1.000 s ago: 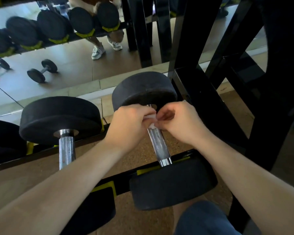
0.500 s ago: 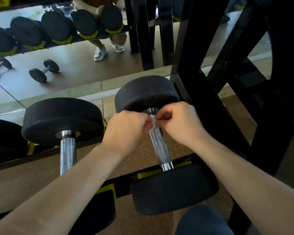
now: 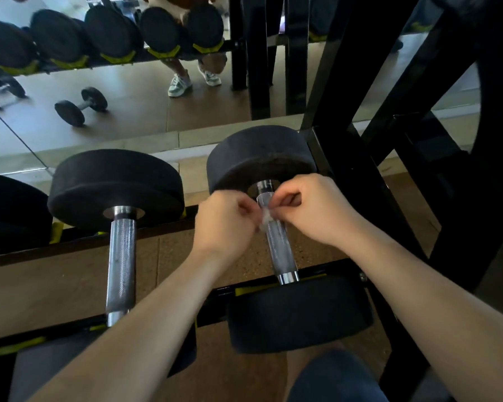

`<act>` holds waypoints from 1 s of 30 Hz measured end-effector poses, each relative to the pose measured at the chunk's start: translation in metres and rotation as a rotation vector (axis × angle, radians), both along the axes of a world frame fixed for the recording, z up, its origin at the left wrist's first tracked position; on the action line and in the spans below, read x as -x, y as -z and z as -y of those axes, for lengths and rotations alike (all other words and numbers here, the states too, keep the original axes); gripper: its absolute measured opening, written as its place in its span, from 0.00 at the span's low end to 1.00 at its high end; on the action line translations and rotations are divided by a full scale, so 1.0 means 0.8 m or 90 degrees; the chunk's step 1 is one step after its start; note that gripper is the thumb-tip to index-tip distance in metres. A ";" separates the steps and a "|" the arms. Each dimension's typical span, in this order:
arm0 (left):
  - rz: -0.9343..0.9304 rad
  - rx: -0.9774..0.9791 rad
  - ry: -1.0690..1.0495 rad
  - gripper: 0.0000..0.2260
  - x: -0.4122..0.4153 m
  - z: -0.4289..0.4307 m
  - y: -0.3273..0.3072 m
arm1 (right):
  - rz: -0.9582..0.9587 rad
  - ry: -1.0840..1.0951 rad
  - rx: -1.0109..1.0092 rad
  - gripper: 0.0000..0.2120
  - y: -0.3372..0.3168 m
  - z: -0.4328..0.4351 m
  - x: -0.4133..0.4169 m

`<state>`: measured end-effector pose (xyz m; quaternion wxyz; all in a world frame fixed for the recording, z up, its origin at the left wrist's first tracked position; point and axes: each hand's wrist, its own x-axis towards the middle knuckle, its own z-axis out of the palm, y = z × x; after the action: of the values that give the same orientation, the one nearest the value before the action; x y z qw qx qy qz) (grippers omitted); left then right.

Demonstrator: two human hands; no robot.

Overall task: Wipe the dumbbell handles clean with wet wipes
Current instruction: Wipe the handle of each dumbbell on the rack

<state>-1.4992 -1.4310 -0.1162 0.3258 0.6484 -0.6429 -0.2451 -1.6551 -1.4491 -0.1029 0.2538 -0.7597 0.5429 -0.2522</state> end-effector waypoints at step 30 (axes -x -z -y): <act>-0.076 -0.032 0.111 0.11 -0.007 -0.037 -0.013 | 0.031 -0.133 -0.117 0.14 -0.013 -0.030 0.008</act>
<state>-1.4936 -1.4016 -0.1062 0.3249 0.5823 -0.6697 -0.3269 -1.6612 -1.4255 -0.0923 0.3605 -0.7793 0.4755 -0.1917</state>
